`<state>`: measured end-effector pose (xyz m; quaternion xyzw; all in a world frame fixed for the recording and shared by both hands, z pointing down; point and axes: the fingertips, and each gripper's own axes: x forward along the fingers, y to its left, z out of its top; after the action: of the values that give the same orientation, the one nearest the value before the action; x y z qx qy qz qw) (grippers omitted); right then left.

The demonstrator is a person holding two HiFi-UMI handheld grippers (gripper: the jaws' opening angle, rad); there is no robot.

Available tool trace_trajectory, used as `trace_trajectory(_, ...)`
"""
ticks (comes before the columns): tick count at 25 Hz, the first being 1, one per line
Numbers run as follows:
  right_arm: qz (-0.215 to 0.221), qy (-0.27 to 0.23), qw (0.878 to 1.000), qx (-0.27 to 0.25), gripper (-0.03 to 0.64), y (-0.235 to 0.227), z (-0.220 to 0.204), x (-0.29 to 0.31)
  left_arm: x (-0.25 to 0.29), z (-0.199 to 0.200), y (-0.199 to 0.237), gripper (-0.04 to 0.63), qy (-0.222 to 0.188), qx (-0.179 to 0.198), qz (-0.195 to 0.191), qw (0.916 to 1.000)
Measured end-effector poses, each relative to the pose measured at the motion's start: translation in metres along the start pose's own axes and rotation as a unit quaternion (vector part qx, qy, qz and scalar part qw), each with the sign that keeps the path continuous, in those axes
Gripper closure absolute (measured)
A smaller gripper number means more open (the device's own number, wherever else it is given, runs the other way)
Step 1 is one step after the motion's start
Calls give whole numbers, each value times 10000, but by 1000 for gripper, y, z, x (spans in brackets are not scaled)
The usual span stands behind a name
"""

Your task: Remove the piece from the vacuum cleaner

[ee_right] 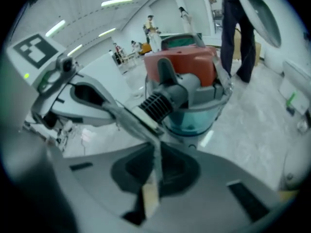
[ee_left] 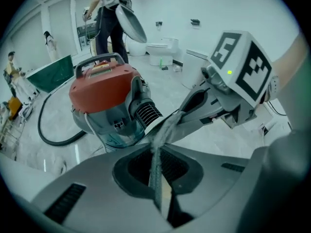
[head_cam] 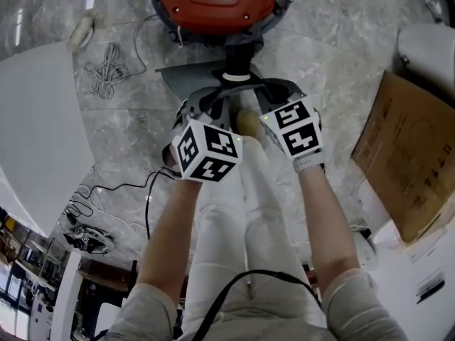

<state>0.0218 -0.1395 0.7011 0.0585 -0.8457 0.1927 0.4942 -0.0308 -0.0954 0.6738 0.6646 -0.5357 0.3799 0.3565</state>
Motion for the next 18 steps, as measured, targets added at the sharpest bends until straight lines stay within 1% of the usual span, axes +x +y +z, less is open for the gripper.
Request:
trace_trajectory(3, -335, 116, 9963, -780, 592, 5, 2, -14, 8, -3, 4, 561, -15, -320, -87, 9994)
trace_trajectory(6, -630, 143, 9865, -1507, 592, 11, 10, -28, 18, -13, 7, 561, 134, -461, -78, 9988)
trace_trajectory(8, -786, 161, 9791, -1867, 592, 16, 17, -33, 23, -21, 6, 561, 198, -558, -105, 9982)
trace_trajectory(9, -833, 166, 9771, -1953, 592, 18, 18, -33, 25, -24, 6, 561, 211, -595, -121, 9979)
trace_trajectory(11, -836, 133, 9787, -1869, 592, 17, 17, -32, 25, -26, 4, 561, 229, -605, -115, 9978)
trace_trajectory(14, -656, 1, 9892, -1314, 592, 14, 10, -28, 16, -22, 5, 561, 200, -562, -18, 9982)
trace_trajectory(16, -539, -47, 9939, -957, 592, 10, 4, -23, 10, -18, 4, 561, 154, -528, 6, 9985)
trace_trajectory(18, -430, -87, 9973, -590, 592, 7, -3, -21, 6, -15, -2, 561, 125, -401, 11, 9991)
